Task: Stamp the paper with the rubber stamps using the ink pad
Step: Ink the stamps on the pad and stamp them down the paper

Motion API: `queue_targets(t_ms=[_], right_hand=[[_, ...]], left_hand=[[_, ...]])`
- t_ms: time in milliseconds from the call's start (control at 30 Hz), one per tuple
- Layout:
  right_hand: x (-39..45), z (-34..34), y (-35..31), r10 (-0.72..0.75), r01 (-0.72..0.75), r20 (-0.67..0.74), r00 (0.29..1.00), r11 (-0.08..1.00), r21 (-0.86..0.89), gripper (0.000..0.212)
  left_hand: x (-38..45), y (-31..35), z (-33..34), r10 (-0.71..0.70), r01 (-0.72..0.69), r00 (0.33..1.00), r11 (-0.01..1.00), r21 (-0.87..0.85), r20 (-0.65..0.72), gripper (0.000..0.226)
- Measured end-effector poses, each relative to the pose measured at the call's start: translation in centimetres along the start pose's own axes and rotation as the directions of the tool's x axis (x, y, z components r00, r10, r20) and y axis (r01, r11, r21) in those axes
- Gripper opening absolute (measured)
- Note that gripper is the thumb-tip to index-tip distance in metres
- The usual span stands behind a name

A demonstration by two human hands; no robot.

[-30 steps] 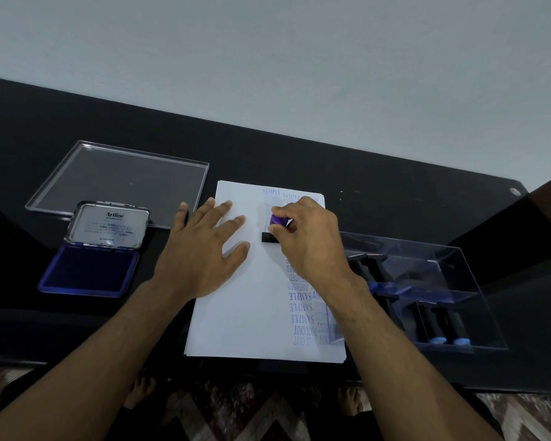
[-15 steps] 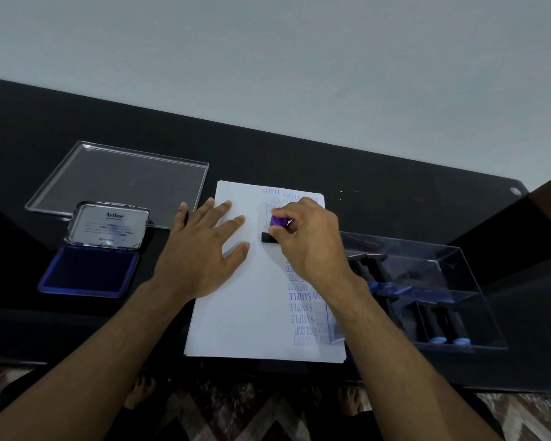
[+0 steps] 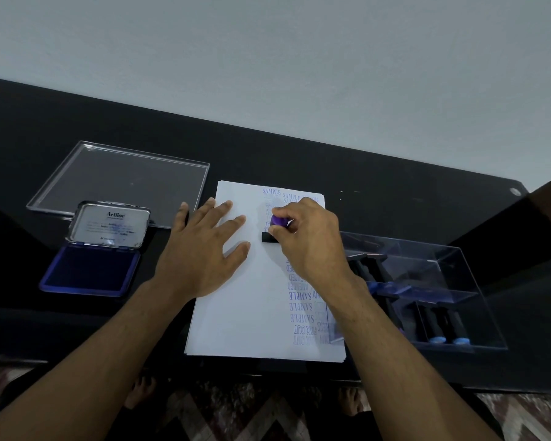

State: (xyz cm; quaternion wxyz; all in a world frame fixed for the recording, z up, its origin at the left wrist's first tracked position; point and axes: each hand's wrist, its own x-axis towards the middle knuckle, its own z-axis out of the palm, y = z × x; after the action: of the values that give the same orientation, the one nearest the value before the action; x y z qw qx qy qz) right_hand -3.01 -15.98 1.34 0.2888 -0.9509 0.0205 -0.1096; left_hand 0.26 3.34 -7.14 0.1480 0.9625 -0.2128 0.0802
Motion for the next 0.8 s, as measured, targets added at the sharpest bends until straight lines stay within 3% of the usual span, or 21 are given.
queue_targets(t_ms=[167, 300, 400, 500, 800], right_hand=[[-0.1, 0.1, 0.0, 0.022, -0.019, -0.041, 0.999, 0.998, 0.063, 0.021], [-0.1, -1.2, 0.3, 0.144, -0.079, -0.231, 0.962, 0.96, 0.268, 0.014], [-0.2, -1.8, 0.7, 0.329, -0.193, -0.22, 0.918, 0.858, 0.477, 0.014], [-0.5, -2.3, 1.1, 0.413, -0.231, -0.206, 0.887, 0.784, 0.577, 0.014], [-0.9, -2.6, 1.3, 0.467, -0.248, -0.186, 0.864, 0.718, 0.65, 0.014]], left_hand=[[0.0, -0.1, 0.0, 0.001, -0.001, 1.0, 1.0, -0.001, 0.001, 0.067], [-0.1, 0.0, -0.1, -0.003, 0.003, 1.0, 1.0, -0.017, -0.01, 0.065], [-0.1, 0.0, 0.0, 0.003, -0.004, 1.0, 1.0, -0.018, -0.017, 0.064], [-0.2, 0.0, 0.0, 0.007, -0.007, 1.0, 1.0, -0.022, -0.029, 0.063], [-0.2, 0.0, -0.1, 0.005, -0.006, 1.0, 1.0, -0.024, -0.023, 0.065]])
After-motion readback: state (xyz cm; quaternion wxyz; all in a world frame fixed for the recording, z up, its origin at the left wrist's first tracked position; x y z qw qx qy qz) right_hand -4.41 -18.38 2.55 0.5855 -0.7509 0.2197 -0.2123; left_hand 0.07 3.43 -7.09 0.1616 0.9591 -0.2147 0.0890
